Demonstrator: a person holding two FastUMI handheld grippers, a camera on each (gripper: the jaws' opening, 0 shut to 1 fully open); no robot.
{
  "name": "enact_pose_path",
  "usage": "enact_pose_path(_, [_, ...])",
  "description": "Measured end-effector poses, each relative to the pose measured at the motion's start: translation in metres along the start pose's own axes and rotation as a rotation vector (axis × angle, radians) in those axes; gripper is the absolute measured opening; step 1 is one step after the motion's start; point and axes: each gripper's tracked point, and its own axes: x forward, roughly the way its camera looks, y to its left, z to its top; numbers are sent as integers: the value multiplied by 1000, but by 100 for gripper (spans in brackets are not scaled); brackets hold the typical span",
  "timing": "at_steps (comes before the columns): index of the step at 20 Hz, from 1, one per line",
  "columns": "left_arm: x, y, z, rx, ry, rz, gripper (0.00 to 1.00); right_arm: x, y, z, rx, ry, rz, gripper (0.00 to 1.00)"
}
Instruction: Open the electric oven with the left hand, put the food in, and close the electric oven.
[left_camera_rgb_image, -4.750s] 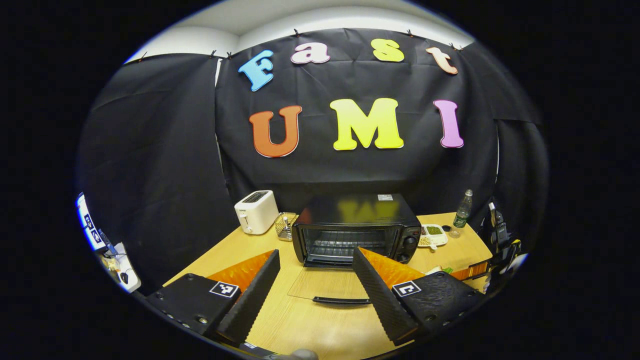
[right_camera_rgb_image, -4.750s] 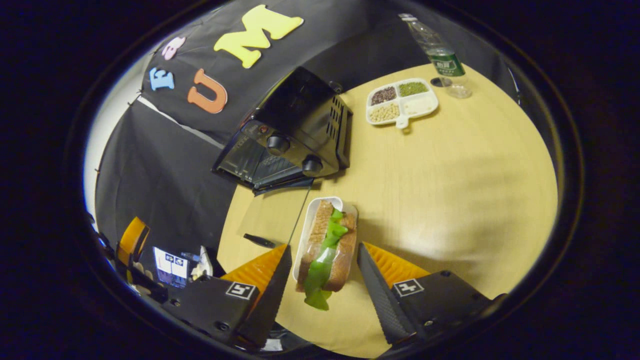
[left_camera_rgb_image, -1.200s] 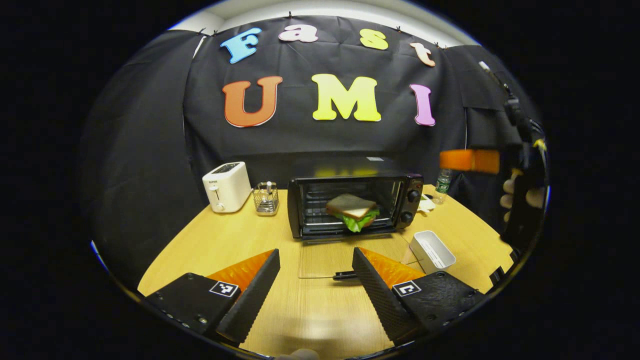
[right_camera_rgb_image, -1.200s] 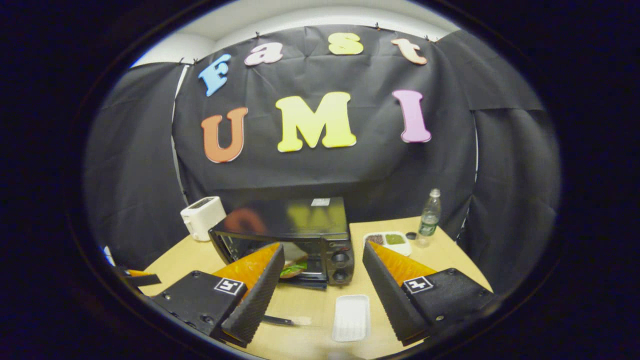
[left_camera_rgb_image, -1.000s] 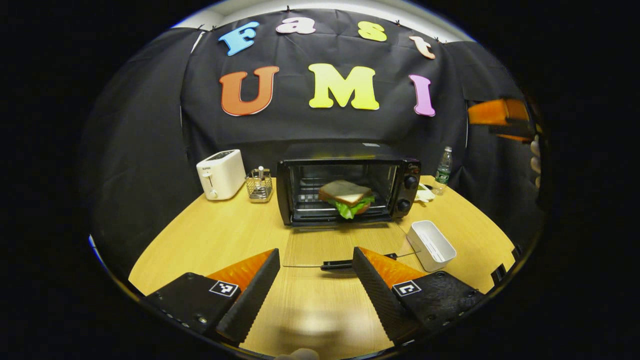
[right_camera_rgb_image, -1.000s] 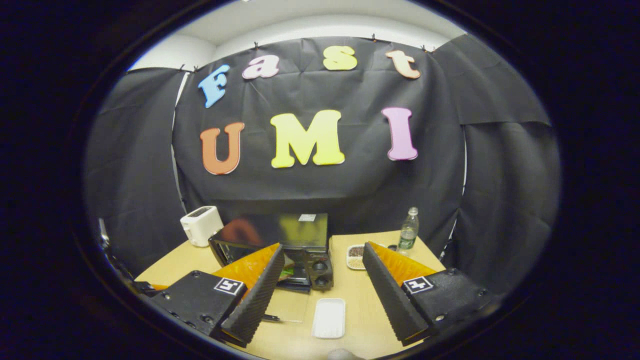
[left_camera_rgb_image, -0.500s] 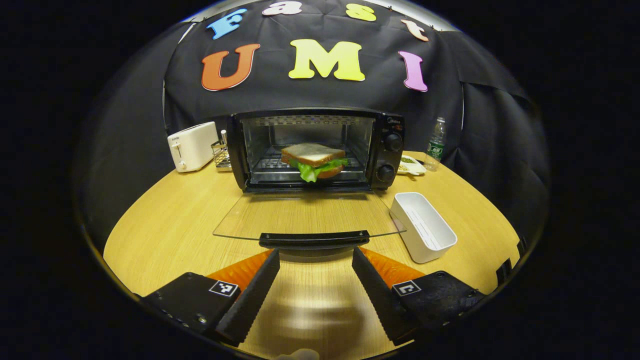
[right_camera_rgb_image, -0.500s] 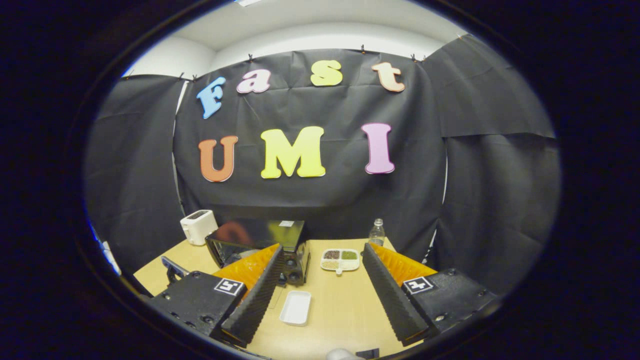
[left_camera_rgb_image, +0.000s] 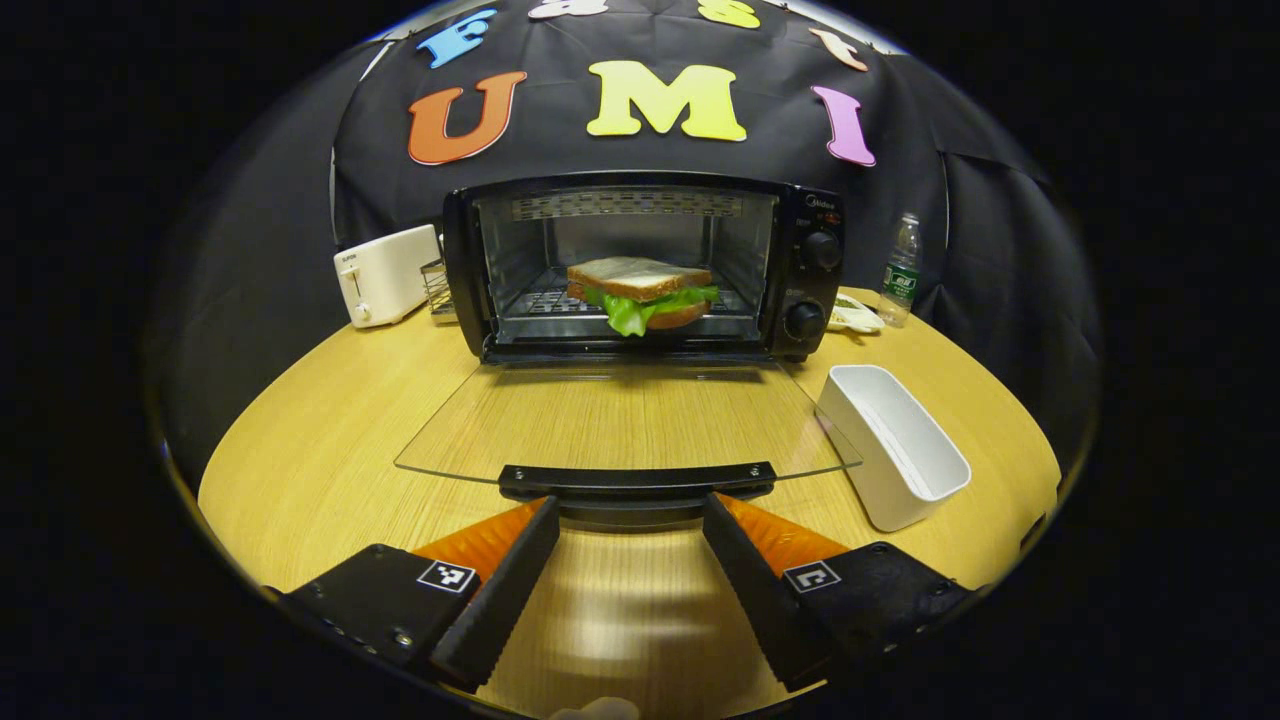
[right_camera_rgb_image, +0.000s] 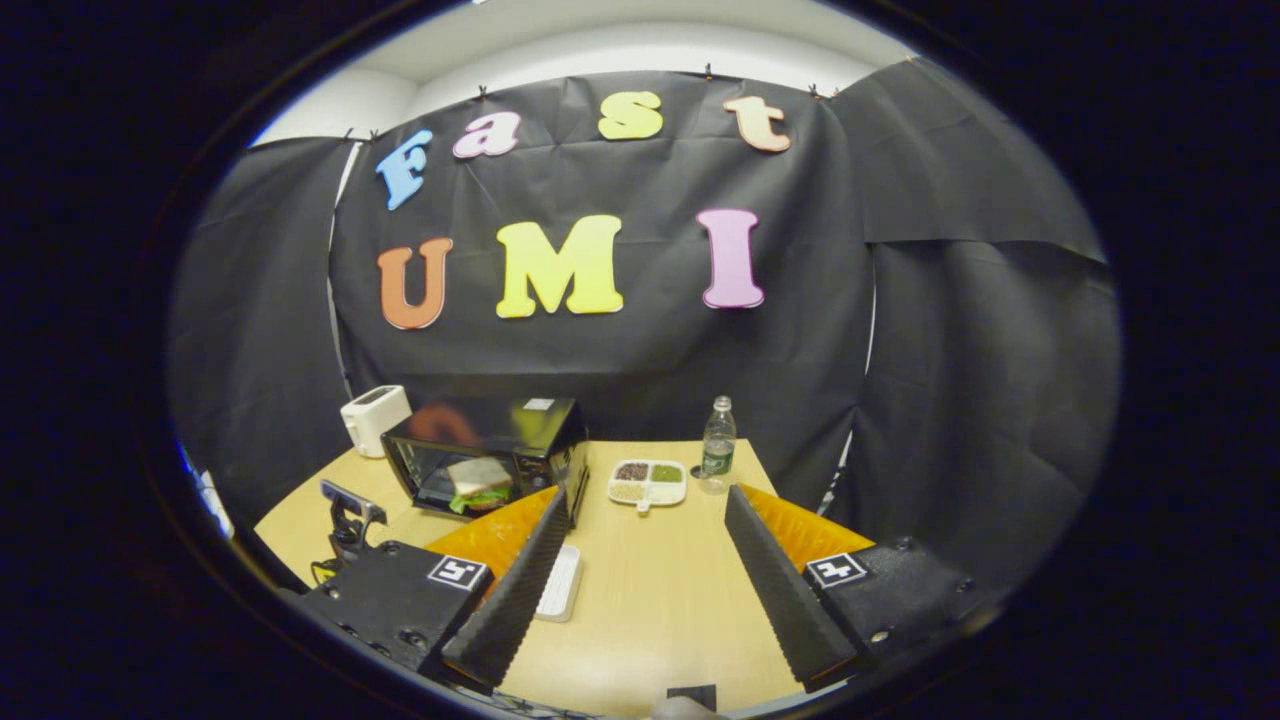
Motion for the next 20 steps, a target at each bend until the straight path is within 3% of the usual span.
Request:
enact_pose_path(12, [-13, -1, 31, -21, -16, -10, 96, 15, 13, 17, -9, -18, 38, 97])
enact_pose_path(13, [-15, -1, 36, -21, -21, -10, 88, 17, 13, 20, -10, -23, 37, 97])
enact_pose_path(14, [-18, -1, 44, -20, -24, -10, 100, 18, 14, 23, -11, -27, 40, 97])
enact_pose_path(16, [-17, 1, 61, -38, -49, -11, 88, 20, 14, 30, -6, -37, 42, 97])
enact_pose_path(17, [-18, 1, 72, -43, -65, -13, 89, 22, 14, 33, 0, -40, 41, 97])
enact_pose_path(18, [-18, 1, 83, -44, -80, -15, 96, 24, 13, 34, 5, -40, 39, 97])
enact_pose_path(20, [-19, 2, 103, -30, -107, -17, 97, 28, 11, 34, 18, -36, 39, 97])
